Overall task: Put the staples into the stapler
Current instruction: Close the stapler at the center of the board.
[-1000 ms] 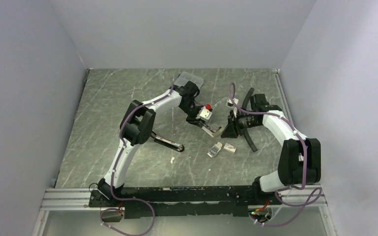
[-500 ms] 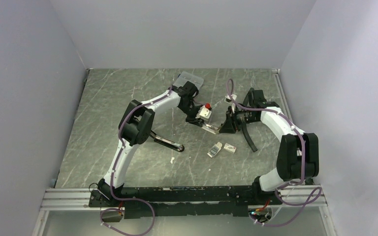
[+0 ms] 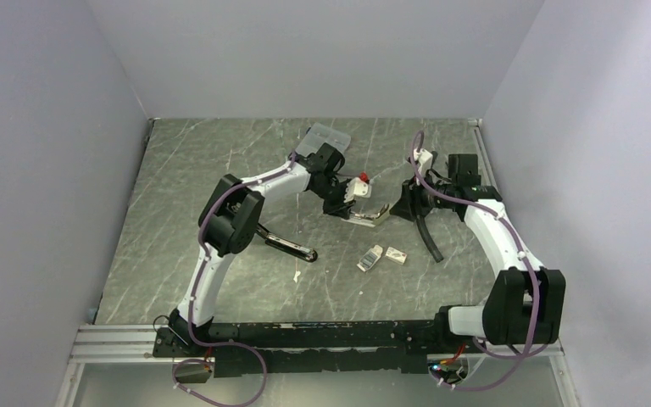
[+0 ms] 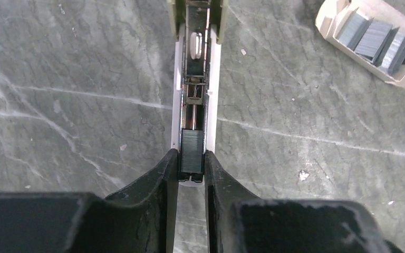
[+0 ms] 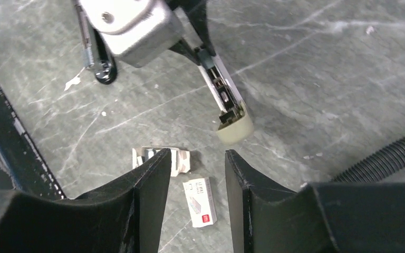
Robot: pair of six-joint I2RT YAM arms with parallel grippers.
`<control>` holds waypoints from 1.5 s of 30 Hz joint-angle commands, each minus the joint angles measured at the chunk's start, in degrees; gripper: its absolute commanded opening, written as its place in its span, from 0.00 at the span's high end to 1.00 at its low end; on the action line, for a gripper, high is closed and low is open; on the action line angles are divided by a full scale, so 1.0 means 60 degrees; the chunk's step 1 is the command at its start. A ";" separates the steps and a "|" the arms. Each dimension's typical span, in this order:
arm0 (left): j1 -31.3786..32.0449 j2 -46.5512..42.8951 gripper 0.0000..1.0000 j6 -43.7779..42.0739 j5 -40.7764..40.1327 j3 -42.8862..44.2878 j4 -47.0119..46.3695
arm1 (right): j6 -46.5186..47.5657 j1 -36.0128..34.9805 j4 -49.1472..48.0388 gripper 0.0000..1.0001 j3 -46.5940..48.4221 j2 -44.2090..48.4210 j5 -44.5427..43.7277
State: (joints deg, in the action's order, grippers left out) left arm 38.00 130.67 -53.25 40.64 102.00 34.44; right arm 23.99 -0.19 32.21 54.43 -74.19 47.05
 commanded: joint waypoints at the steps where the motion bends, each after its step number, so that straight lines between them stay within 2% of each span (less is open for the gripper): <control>1: 0.0167 -0.0437 0.95 0.2240 -0.0605 -0.0521 -0.1026 | -0.1037 0.0002 -0.1245 0.53 -0.0245 -0.0280 -0.0949; 9: 0.0738 -0.0983 0.94 0.3861 -0.1995 -0.1661 -0.2201 | -0.2181 0.0000 -0.2554 0.51 -0.0392 -0.0794 -0.1447; 19: 0.0855 -0.0832 0.95 0.4773 -0.2585 -0.1481 -0.2237 | -0.2438 0.0002 -0.2975 0.51 -0.0100 -0.1419 -0.1546; 26: 0.0976 -0.0737 0.97 0.4794 -0.2904 -0.1369 -0.2176 | -0.2498 -0.0463 -0.3676 0.57 -0.0426 -0.1215 -0.1396; 39: 0.1003 -0.0681 0.97 0.4874 -0.2863 -0.1304 -0.2180 | -0.2015 -0.0789 -0.4125 0.58 -0.0866 -0.1031 -0.1405; 45: 0.0988 -0.0959 0.87 0.4949 -0.2859 -0.1416 -0.2195 | -0.1813 -0.0692 -0.3861 0.58 -0.0830 -0.0775 -0.1527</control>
State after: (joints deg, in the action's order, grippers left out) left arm 43.22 125.62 -25.17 24.51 93.56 20.82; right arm 11.16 -4.84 10.31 49.08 -81.60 37.54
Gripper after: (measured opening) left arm 0.244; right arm 0.424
